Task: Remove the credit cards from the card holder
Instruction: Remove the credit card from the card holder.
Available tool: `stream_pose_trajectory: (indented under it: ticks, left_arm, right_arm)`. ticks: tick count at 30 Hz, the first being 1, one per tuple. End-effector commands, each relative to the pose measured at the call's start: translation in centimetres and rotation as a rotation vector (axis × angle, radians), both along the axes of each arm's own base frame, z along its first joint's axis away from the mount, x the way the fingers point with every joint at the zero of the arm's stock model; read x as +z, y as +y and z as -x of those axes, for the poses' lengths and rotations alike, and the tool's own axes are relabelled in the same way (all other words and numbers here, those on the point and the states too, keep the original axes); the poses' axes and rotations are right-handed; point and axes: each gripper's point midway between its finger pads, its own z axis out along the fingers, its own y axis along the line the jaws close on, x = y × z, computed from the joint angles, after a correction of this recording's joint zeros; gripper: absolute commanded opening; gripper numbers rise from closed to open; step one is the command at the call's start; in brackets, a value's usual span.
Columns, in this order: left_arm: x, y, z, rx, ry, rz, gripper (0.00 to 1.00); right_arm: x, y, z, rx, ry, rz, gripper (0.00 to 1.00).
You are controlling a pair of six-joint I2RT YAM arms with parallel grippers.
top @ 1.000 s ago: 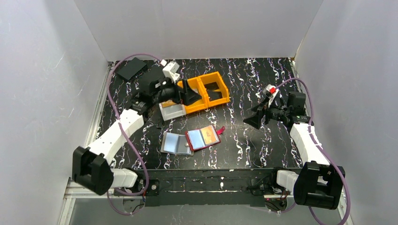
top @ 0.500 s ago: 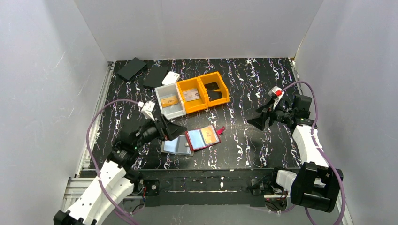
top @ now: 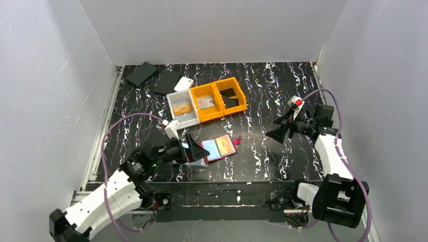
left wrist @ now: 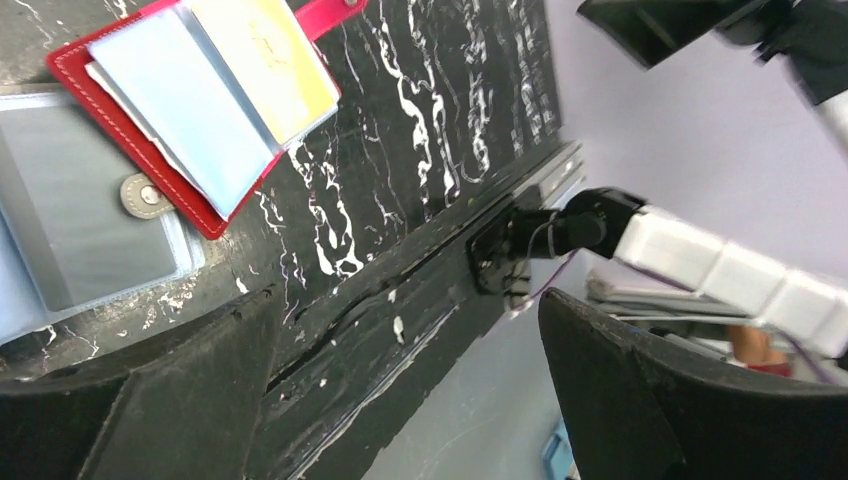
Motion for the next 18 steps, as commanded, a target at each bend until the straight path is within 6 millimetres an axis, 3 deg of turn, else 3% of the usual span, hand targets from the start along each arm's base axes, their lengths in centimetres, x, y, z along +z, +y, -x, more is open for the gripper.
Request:
stream_pose_trajectory:
  ticks: [1,14,18]
  left_arm:
    - [-1.8,-0.3,-0.5,0.037,-0.032,-0.222,0.97]
    - [-4.1,-4.7,-2.0,0.041,0.014,-0.454,0.92]
    - [-5.0,-5.8,-2.4,0.049,0.053,-0.486,0.85]
  right_arm:
    - [0.7,-0.2,-0.4,0.008,-0.026,0.006,0.98]
    - [0.2,-0.5,-0.5,-0.006,-0.005,0.027,0.98]
    - [0.2,-0.5,-0.5,-0.003,-0.004,0.028,0.98]
